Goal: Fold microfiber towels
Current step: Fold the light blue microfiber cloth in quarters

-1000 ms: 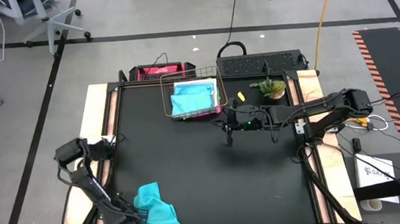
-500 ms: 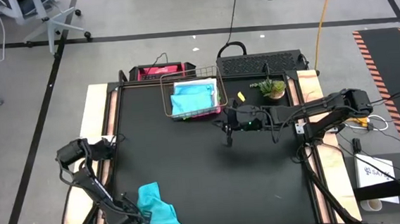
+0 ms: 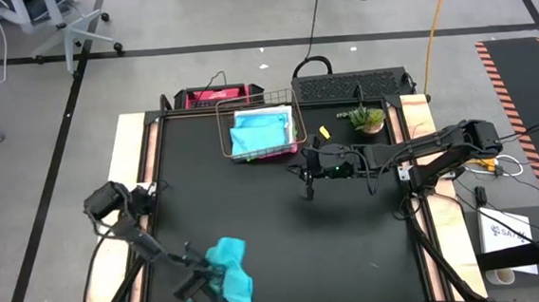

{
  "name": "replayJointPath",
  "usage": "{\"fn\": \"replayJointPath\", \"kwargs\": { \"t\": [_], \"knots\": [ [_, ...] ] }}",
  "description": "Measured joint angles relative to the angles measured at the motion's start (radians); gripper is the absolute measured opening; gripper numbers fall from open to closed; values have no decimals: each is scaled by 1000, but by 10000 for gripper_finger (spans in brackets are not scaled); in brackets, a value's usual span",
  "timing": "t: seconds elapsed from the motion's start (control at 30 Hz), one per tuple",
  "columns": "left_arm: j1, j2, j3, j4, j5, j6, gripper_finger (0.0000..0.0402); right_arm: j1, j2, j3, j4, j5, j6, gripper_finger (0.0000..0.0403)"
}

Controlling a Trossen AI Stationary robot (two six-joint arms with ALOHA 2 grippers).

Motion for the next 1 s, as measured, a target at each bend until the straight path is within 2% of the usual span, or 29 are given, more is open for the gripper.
{"fn": "replayJointPath", "kwargs": {
  "t": [0.2,0.37,0.6,0.7,0.83,1.0],
  "knots": [
    [180,1,-1,14,-145,244,3,10,0,0,0,0,2,0],
    [317,-24,-5,21,-176,405,11,17,0,0,-2,0,2,0],
    [449,-172,-3,-28,-240,590,29,17,0,0,-9,0,4,0],
    [479,-234,-3,-111,-265,660,41,17,0,0,-9,-1,4,0],
    [519,-269,-3,-263,-255,720,72,17,0,0,-9,0,4,0],
    [560,-269,-26,-239,-153,754,129,17,0,0,-8,0,4,0]
  ]
}}
